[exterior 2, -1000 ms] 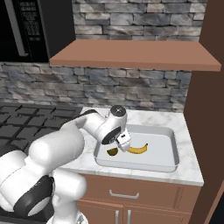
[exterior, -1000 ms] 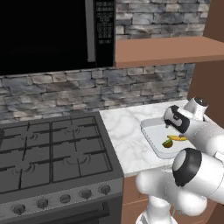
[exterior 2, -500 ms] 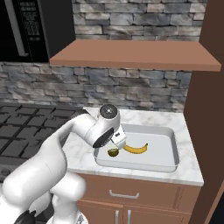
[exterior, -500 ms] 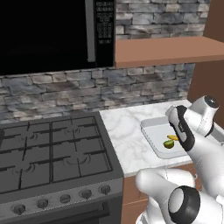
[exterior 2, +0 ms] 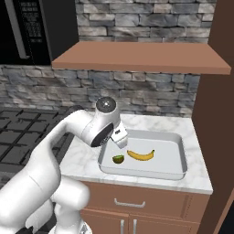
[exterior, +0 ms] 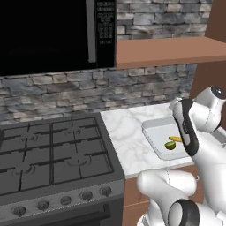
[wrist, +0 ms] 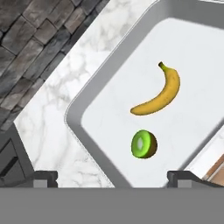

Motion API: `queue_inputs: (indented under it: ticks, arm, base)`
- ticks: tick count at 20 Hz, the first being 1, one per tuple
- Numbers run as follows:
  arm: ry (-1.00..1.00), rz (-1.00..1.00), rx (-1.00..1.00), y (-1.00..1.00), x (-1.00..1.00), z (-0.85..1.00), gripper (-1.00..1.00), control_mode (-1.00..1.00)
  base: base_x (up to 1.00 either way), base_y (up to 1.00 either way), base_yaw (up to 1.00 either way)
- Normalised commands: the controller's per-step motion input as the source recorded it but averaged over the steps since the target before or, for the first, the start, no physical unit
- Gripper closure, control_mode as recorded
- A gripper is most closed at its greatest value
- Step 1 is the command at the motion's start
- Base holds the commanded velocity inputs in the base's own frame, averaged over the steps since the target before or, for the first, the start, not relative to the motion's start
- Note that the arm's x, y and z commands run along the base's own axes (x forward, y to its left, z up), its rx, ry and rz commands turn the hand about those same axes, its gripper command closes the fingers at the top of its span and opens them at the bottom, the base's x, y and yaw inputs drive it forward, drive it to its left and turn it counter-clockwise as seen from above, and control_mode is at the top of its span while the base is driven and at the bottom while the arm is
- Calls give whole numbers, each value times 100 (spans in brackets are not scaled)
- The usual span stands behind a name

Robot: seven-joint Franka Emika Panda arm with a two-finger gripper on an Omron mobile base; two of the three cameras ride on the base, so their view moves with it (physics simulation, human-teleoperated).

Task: Pick the kiwi and banana from the fridge and place them inside the tupperware on the counter.

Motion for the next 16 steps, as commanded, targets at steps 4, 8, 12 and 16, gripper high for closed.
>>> queue_inputs:
  ticks: [4, 8, 12, 16]
  arm:
    - [4, 1, -4, 24, -15, 37, -100, -100]
    - [7, 5, -3, 25, -13, 38, -100, -100]
    - [11, 5, -4, 28, -7, 35, -100, -100]
    - [13, 5, -5, 28, -5, 29, -100, -100]
  base:
    - [0, 0, 0]
    - [0, 0, 0]
    - [0, 0, 0]
    - [0, 0, 0]
